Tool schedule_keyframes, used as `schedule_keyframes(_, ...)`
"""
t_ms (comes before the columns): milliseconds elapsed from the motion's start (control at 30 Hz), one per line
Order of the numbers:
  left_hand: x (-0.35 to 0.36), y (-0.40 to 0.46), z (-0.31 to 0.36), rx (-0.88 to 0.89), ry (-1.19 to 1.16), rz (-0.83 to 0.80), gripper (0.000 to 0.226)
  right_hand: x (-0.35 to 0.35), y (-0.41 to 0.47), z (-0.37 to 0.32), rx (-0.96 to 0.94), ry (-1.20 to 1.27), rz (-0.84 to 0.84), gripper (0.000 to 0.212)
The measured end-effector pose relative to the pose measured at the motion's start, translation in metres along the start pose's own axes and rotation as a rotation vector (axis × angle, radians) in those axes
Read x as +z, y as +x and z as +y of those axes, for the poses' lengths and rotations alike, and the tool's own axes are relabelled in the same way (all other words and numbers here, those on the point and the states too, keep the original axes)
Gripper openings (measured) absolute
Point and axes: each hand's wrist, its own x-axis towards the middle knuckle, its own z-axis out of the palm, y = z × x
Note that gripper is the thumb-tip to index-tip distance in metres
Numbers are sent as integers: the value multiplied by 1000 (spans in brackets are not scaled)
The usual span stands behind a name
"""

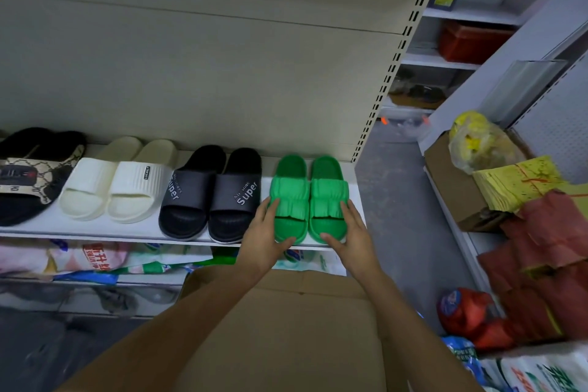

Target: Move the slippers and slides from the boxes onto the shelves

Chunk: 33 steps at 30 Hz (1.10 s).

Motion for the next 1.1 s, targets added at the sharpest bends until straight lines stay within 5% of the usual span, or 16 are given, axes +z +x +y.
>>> schedule_keyframes(533,6,26,0,-1,56,26,91,-7,8,17,1,122,-35,91)
schedule_keyframes(733,10,22,-10,36,72,-82,120,-11,14,19,29,109,-48,90)
schedule_keyframes(1100,-4,20,3,23,22,-30,97,-15,6,1,16,12,45,74)
